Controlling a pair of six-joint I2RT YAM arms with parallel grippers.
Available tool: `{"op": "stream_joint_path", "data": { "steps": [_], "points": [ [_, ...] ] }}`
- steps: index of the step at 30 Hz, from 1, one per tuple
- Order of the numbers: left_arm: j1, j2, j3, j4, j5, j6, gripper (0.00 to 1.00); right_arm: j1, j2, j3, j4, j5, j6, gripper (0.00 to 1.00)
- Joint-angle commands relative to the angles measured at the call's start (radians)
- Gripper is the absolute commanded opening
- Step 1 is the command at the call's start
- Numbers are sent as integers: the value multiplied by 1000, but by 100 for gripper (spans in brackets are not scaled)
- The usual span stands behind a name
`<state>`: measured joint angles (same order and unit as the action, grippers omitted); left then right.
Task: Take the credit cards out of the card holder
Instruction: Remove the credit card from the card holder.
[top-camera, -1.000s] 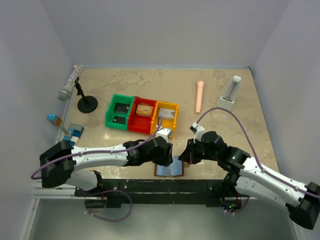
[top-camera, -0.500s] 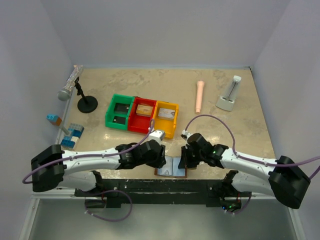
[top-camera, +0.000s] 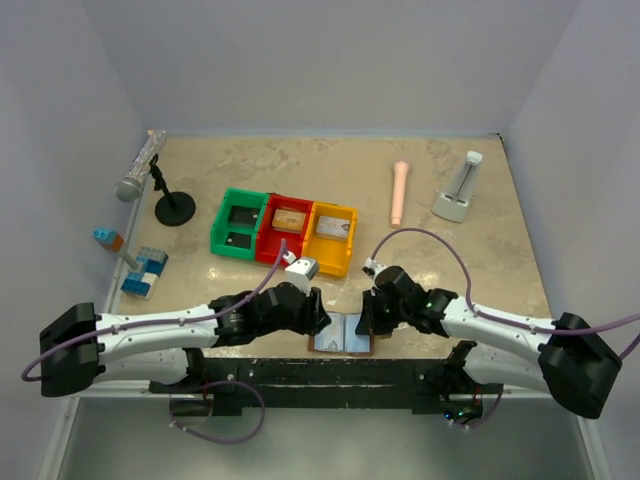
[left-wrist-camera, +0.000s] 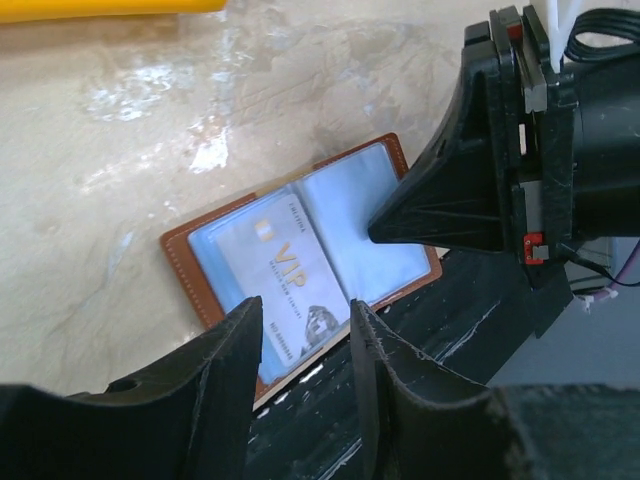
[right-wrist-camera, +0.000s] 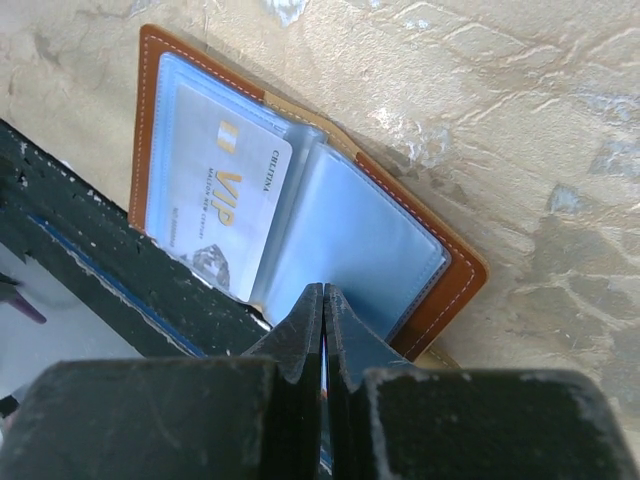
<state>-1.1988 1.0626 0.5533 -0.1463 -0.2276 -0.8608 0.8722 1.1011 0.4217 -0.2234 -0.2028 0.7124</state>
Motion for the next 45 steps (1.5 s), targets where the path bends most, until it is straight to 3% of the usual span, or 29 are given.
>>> {"op": "stream_joint_path", "data": {
  "steps": [1,9,16,21,29,45],
  "points": [
    [-1,89,36,183,99,49,44,4,-47,-6,13,31,27,0],
    [-1,171,19,149,76,2,39,5,-291,-38,85,8,25,4],
    [-1,172,-7,160,59,-10,39,5,-236,-26,209,-67,22,37],
    [-1,174,-36,178,50,-27,39,4,-104,-1,183,-101,30,37],
    [-1,201,-64,200,30,-43,38,5,34,-69,363,-129,93,45],
    [-1,244,-104,188,5,-95,32,5,146,-103,473,-132,142,42]
  ]
}}
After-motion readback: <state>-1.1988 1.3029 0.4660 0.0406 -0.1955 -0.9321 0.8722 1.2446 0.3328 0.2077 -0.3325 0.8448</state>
